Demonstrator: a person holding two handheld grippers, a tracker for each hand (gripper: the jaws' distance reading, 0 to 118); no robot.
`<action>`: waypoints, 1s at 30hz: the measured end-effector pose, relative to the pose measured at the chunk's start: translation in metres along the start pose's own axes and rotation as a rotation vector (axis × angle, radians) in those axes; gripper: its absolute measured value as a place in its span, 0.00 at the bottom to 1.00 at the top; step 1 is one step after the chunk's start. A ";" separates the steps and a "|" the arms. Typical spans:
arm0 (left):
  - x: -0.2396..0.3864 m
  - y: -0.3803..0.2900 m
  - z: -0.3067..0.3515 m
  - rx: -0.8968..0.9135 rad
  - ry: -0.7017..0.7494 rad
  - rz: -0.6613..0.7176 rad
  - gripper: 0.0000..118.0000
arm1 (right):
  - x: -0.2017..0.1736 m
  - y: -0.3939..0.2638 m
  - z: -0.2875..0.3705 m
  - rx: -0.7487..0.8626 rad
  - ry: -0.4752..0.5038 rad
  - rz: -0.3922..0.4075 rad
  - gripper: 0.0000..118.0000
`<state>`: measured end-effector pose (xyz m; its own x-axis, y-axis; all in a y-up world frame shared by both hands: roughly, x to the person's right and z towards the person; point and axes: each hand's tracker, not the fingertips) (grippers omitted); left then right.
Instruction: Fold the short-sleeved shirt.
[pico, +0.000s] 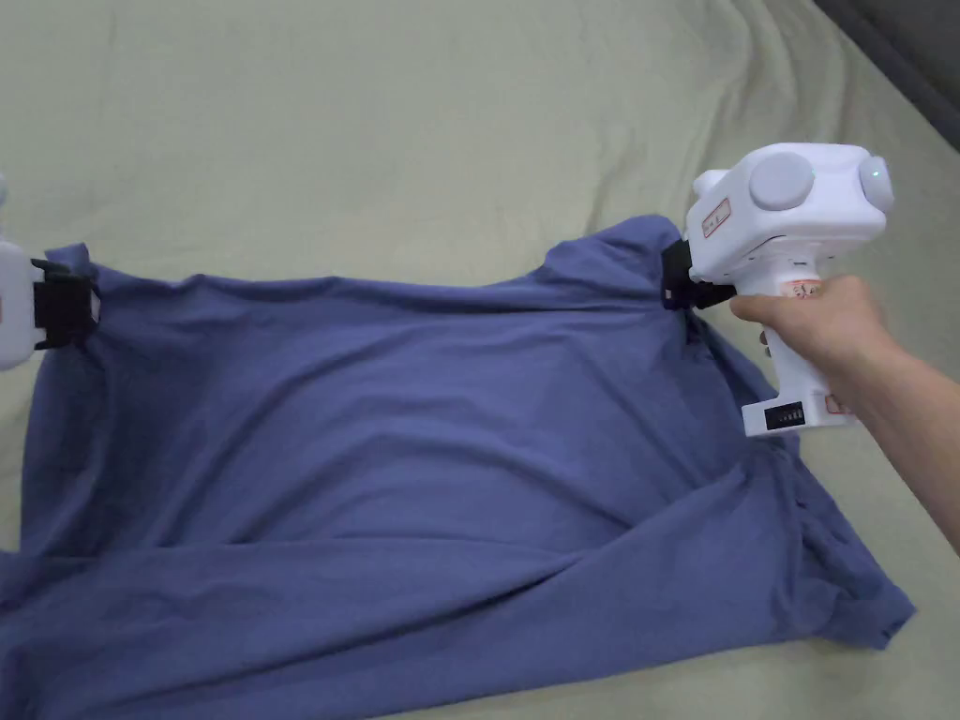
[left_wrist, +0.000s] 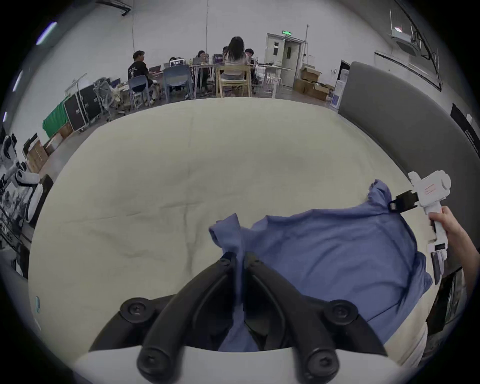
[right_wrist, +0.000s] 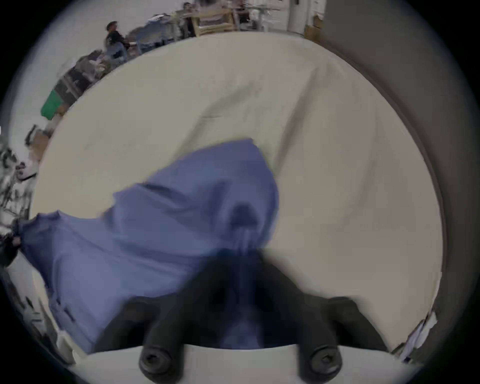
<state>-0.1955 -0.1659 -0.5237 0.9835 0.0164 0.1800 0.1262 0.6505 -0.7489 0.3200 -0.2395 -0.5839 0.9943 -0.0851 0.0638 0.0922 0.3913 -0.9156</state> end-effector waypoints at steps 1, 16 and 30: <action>-0.004 0.000 0.001 0.003 0.003 0.005 0.03 | -0.004 -0.004 0.006 0.018 -0.055 -0.013 0.04; -0.023 -0.116 0.116 -0.048 0.109 -0.018 0.03 | 0.015 -0.173 0.166 0.216 0.044 0.099 0.04; -0.008 -0.199 0.081 -0.298 0.141 -0.052 0.03 | 0.020 -0.262 0.119 0.002 0.017 0.091 0.04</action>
<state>-0.2392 -0.2344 -0.3246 0.9804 -0.1299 0.1484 0.1885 0.3963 -0.8986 0.3215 -0.2347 -0.2954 0.9976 -0.0647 -0.0264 0.0016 0.3996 -0.9167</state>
